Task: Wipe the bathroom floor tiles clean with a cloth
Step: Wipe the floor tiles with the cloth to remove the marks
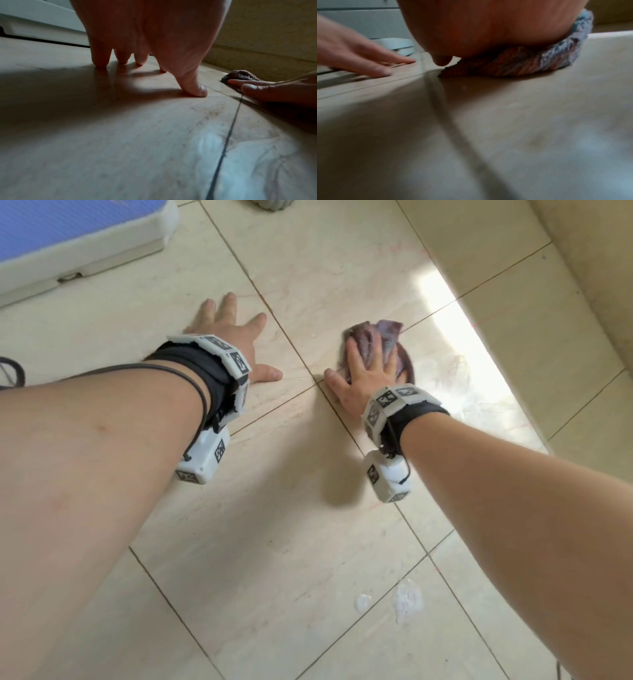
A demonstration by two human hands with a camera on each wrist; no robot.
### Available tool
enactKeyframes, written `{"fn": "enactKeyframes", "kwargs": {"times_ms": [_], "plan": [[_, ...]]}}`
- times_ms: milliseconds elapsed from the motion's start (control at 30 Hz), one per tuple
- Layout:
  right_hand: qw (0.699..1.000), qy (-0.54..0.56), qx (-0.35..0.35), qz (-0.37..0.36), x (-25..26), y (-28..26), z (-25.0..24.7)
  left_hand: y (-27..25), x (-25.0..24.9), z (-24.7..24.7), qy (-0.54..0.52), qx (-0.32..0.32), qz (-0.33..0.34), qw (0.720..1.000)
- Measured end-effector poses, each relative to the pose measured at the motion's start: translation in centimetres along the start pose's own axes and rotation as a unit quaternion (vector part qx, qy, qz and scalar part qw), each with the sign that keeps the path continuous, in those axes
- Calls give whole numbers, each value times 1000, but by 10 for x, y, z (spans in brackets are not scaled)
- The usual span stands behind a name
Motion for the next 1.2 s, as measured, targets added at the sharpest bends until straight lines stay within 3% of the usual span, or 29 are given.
{"fn": "enactKeyframes", "kwargs": {"times_ms": [100,200,333,467,533,633,767,900,1033,1200], "plan": [[996,-10,21,-88,33,-39,21,-4,8,-1,-1,-6,0,1000],[989,-42,38,-136,26,-73,45,-14,23,-2,-1,-10,-16,1000],[997,-44,36,-57,-15,-56,37,-33,49,-3,-20,-21,-49,998],[1000,4,2,18,18,-9,4,-43,66,-1,-31,-29,-67,997],[1000,7,-12,-17,59,4,-9,-44,69,0,-44,-33,-73,996],[992,-11,-15,-124,101,-10,-8,-42,70,1,-49,-39,-76,995],[975,-87,13,-207,65,-69,34,-40,72,-2,-50,-31,-76,995],[986,-90,35,-134,26,-37,17,-40,69,-4,-43,-23,-81,996],[997,-28,-7,-72,67,24,-25,-39,67,-6,-46,-15,-86,995],[998,-4,-24,-54,87,42,-35,-52,71,-2,-70,-16,-87,994]]}}
Point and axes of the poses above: each hand's wrist, its own y-axis towards the middle knuckle, its own z-axis out of the palm, x = y × z, the point moved 2 cm from there along y, towards the middle knuckle, and after that the axes turned 13 degrees about -y, right-handed, at the moved point
